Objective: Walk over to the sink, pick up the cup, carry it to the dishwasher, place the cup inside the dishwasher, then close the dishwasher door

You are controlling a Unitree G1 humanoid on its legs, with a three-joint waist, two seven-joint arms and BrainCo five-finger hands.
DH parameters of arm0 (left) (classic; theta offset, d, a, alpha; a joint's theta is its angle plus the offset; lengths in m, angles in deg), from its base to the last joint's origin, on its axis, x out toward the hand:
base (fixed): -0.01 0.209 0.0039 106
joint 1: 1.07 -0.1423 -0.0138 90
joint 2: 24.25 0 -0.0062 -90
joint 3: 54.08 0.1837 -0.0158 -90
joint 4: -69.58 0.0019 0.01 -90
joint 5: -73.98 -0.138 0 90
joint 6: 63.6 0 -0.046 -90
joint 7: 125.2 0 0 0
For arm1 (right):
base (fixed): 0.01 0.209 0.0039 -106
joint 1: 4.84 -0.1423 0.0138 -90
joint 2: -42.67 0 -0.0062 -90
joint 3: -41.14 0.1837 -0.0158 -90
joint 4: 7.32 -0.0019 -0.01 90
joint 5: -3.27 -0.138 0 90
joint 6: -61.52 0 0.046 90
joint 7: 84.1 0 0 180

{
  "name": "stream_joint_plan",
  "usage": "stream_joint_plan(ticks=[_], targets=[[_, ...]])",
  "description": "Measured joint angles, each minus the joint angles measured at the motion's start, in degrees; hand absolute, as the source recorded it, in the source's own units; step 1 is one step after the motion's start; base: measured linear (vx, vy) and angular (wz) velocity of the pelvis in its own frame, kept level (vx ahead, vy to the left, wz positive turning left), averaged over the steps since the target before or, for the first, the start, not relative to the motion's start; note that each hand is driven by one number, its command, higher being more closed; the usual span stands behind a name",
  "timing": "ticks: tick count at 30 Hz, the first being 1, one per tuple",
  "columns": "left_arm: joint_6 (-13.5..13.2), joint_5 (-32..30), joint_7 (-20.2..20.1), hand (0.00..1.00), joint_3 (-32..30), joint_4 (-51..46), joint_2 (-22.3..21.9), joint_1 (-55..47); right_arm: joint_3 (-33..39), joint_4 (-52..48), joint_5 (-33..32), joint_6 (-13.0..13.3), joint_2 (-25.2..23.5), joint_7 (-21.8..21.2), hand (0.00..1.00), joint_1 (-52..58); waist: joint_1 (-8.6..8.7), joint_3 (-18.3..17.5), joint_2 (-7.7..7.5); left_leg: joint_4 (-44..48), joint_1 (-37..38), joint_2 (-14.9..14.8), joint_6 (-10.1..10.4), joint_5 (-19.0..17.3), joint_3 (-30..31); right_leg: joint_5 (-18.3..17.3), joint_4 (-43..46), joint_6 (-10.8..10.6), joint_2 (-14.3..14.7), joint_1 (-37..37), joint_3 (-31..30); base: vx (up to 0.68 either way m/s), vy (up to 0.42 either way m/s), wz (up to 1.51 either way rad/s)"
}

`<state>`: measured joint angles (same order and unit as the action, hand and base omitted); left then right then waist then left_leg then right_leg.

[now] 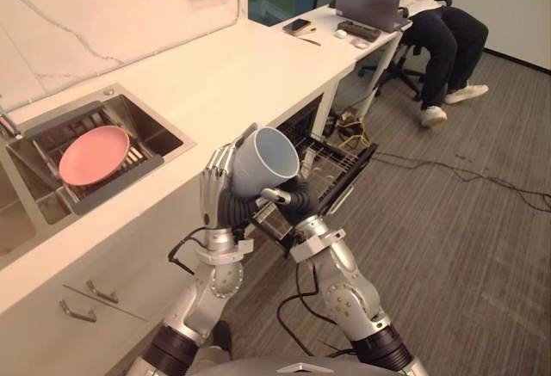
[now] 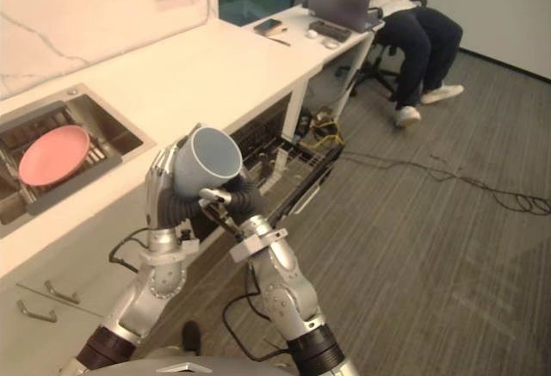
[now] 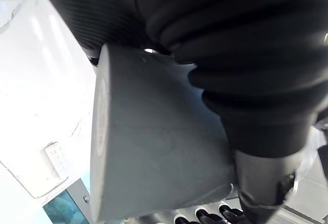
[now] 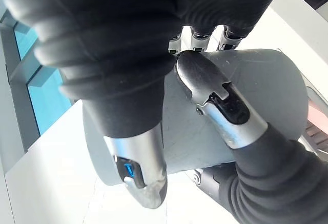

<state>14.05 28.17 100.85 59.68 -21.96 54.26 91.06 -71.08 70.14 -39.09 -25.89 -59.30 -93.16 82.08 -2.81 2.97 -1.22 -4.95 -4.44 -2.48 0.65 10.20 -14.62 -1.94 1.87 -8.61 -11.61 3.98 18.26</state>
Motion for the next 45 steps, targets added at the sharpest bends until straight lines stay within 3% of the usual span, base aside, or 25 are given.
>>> stream_joint_plan(ticks=[8,9,21,28,29,34,45], targets=[[0.01,-2.3,-0.05,1.0,0.62,0.2,0.01,0.0,-0.03,-0.04,0.02,-0.1,-0.06,2.07,0.0,-0.49,0.02,-0.13,0.21,0.0,-0.28,-0.01,0.01,0.0,0.13,0.06,-0.04,0.09,0.02,-0.15,0.05,0.0,0.0,0.0],[0.03,-2.33,-0.06,1.0,0.58,0.27,0.01,0.0,-0.03,-0.04,0.06,-0.1,-0.06,2.08,1.0,-0.49,0.01,-0.17,0.27,0.01,-0.33,0.0,0.01,0.01,0.16,0.06,-0.04,0.1,0.02,-0.19,0.07,0.0,0.0,0.0],[0.14,-2.7,0.28,1.0,0.04,2.31,0.02,0.23,-0.01,-0.05,4.02,-0.17,-0.02,4.27,1.0,-0.49,0.01,-0.57,0.9,0.0,-0.44,-0.02,0.04,-0.01,0.13,-0.04,0.2,0.12,0.03,-0.47,-0.04,0.0,0.0,0.0],[0.11,-1.73,1.36,1.0,0.6,2.61,0.02,0.35,-0.47,-0.29,7.75,2.65,-0.01,6.6,1.0,-0.49,-0.06,-0.6,0.95,0.0,-0.48,-0.07,0.05,0.0,0.14,-0.08,0.35,0.12,0.02,-0.55,-0.08,0.0,0.0,0.0],[0.05,-1.06,1.32,0.0,0.73,2.79,0.02,0.35,-0.64,-0.35,8.54,2.96,-0.02,7.21,1.0,-0.49,-0.06,-0.6,0.96,0.0,-0.48,-0.07,0.05,0.0,0.15,-0.07,0.35,0.12,0.02,-0.56,-0.08,0.0,0.0,0.0],[-1.24,4.4,0.25,0.0,1.29,5.03,0.19,-1.12,0.72,-3.17,10.83,6.73,-0.24,10.0,1.0,-2.13,0.12,-0.63,1.01,0.0,-0.49,-0.06,0.05,0.0,0.17,-0.08,0.34,0.1,0.02,-0.56,-0.07,0.0,0.0,0.0],[-2.02,8.71,-0.99,0.0,0.97,4.93,-0.07,-1.33,5.75,-3.53,11.31,9.87,-1.31,13.47,1.0,-3.0,0.01,-0.73,1.16,0.0,-0.47,0.03,0.06,0.05,0.32,-0.13,0.46,0.09,0.04,-0.49,0.08,0.0,0.0,0.0]])
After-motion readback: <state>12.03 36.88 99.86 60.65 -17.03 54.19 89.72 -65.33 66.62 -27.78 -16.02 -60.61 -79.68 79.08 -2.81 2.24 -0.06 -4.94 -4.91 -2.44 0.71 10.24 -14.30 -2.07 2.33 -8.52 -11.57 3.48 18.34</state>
